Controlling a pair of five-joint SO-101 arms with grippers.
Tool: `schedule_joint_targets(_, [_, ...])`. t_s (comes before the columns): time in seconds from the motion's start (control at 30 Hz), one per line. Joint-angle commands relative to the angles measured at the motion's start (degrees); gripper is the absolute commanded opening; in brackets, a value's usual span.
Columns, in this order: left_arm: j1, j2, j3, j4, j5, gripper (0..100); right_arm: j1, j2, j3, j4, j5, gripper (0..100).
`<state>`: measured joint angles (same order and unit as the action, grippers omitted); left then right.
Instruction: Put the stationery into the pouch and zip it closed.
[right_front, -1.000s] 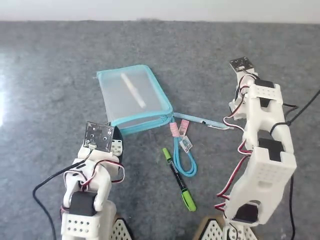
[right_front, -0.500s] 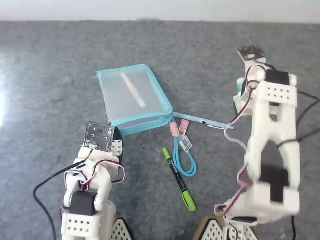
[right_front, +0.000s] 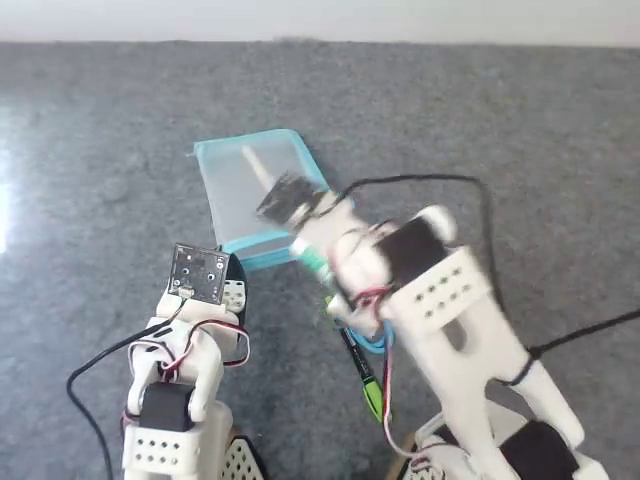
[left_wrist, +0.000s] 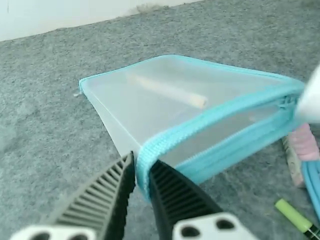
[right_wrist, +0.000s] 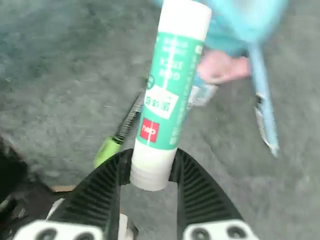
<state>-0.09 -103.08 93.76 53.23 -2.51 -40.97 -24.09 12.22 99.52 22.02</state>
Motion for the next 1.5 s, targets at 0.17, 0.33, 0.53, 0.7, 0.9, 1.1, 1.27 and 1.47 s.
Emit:
schedule_joint_targets(0.17, [0.79,-0.09,-0.66,0.09,-0.44,1,-2.33,5.49,-0.35,-3.21,-1.76,0.9])
schedule_joint_targets(0.33, [0.79,-0.09,-0.66,0.09,-0.44,1,-2.07,11.47,-1.76,-7.52,-3.96,0.9])
schedule_joint_targets(0.53, [0.88,-0.09,-0.66,0.09,-0.44,1,-2.07,17.63,-11.25,-8.22,-7.12,1.1])
schedule_joint_targets(0.7, [0.88,-0.09,-0.75,0.26,-0.44,1,-2.07,25.71,-20.48,-7.96,-7.03,1.2])
schedule_joint_targets(0.9, [0.97,-0.09,-0.66,0.26,-0.53,1,-2.07,37.23,-32.26,-9.54,-8.79,2.4])
schedule_joint_targets(1.1, [0.97,-0.09,-0.66,0.26,-0.53,1,-0.66,39.43,-41.49,-8.92,-13.19,26.0])
schedule_joint_targets(1.27, [0.88,-0.09,-0.66,0.26,-0.53,1,1.1,31.87,-42.46,-6.29,-12.75,29.2])
schedule_joint_targets(1.47, [0.44,-0.09,-0.66,0.26,-0.53,1,1.89,18.51,-42.2,1.54,-12.66,29.3])
